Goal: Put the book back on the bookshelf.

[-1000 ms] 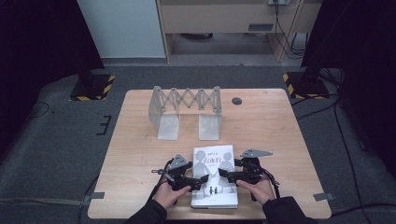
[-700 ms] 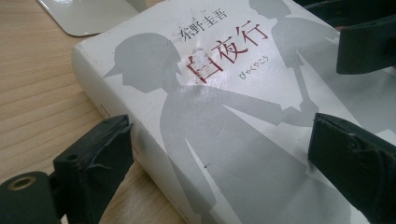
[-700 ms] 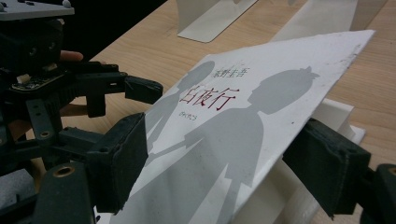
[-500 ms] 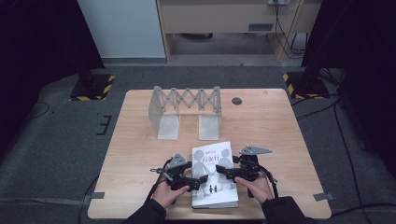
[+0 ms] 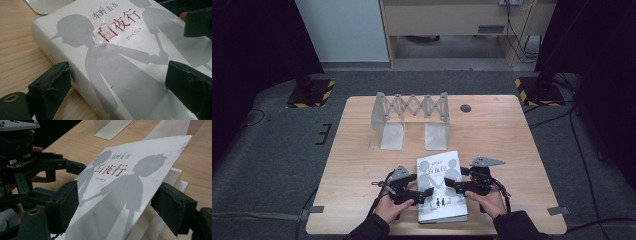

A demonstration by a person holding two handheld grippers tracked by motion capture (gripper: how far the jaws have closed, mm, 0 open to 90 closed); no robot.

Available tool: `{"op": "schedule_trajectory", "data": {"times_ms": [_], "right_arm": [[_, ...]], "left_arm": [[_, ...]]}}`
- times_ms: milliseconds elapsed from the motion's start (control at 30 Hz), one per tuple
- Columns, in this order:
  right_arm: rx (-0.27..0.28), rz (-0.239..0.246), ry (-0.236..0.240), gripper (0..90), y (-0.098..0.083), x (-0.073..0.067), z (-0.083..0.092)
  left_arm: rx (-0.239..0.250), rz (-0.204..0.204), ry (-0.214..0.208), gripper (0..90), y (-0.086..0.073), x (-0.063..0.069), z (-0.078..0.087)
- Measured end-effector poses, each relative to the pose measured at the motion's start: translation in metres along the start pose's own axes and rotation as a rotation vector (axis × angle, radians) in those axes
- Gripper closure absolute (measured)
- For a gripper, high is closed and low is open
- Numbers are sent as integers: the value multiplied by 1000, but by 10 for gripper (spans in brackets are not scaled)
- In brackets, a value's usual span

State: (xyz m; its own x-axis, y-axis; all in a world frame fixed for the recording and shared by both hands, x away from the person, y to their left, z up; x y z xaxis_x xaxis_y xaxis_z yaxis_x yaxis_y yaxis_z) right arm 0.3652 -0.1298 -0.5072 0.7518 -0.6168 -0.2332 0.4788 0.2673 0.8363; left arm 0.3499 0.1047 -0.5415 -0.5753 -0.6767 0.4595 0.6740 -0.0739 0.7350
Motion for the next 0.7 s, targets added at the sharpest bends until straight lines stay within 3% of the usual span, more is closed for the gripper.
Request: {"op": "schedule_trajectory", "data": {"times_ms": [133, 233, 300, 467, 700], "right_arm": [[-22, 3, 1, 219, -4, 1, 2], [-63, 7, -9, 214, -12, 3, 0], [-85, 35, -19, 206, -14, 4, -4], [-117, 49, -27, 192, -17, 6, -8], [-145, 52, -28, 185, -20, 6, -9]], "left_arm": [[-34, -11, 3, 80, -2, 0, 3], [-50, -31, 13, 163, -2, 0, 8], [-56, -41, 30, 235, 0, -1, 12], [-46, -55, 81, 342, 4, -9, 20], [-38, -84, 135, 396, 6, -17, 29]]}}
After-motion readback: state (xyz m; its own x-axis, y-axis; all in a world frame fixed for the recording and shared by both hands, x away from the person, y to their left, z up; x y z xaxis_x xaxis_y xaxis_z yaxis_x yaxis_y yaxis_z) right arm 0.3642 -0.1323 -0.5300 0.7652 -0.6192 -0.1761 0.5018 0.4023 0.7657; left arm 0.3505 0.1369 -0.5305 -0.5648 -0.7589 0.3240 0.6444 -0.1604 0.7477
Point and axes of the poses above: each handheld gripper's, and its own axes: z roughly backward along the jaws, y roughly out of its top, x roughly to its right, the point moved 3 cm from there along -z, roughly forward along the jaws, and after that the axes turned 9 degrees about z, right-handed, at the moved point
